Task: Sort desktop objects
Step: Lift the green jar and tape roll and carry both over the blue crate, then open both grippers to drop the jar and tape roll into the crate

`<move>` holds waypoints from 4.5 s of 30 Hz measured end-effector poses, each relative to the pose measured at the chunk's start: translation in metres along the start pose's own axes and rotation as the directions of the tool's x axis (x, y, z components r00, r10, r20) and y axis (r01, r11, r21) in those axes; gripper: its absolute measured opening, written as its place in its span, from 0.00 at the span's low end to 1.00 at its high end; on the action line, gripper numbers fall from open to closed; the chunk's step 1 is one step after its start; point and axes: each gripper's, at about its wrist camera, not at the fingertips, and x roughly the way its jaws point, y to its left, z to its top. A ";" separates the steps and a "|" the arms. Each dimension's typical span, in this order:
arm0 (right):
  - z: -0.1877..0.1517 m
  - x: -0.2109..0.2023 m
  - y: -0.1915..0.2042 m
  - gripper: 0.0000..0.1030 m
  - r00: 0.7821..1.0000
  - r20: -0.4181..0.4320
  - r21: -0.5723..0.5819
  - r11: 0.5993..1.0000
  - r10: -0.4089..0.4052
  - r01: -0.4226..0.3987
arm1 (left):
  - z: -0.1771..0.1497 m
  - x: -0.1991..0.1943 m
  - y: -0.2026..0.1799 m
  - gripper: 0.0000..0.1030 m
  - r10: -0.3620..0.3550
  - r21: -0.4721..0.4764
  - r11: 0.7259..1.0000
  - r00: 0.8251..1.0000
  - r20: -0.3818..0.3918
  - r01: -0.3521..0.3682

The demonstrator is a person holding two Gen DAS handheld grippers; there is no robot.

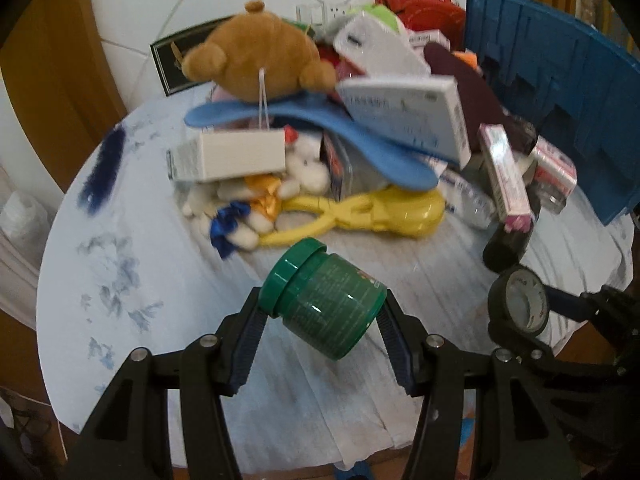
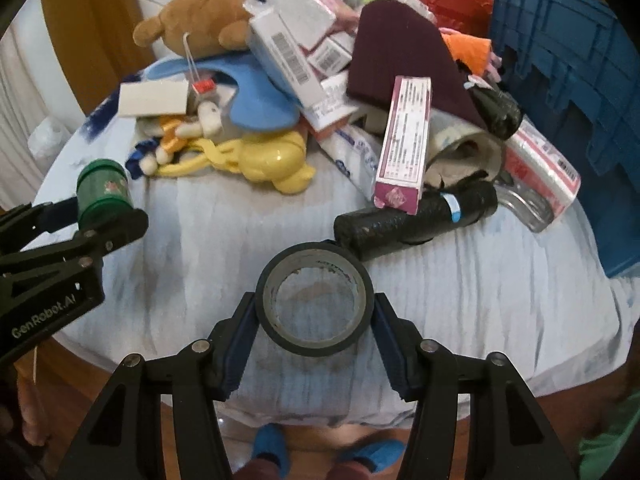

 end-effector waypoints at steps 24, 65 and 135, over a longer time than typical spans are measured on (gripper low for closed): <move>0.035 -0.085 -0.028 0.54 0.979 0.201 -0.029 0.999 -0.023 0.030 | 0.049 -0.043 -0.041 0.53 0.006 -0.009 1.000 0.993 0.114 -0.005; 0.153 -0.311 -0.337 0.54 0.713 0.640 0.080 0.948 -0.286 0.309 | 0.294 -0.151 -0.369 0.54 -0.069 0.085 0.996 0.866 0.494 0.031; 0.237 -0.194 -0.571 1.00 0.970 0.164 -0.104 0.975 -0.179 0.197 | 0.404 -0.052 -0.518 0.78 0.048 -0.050 0.998 0.996 0.069 -0.045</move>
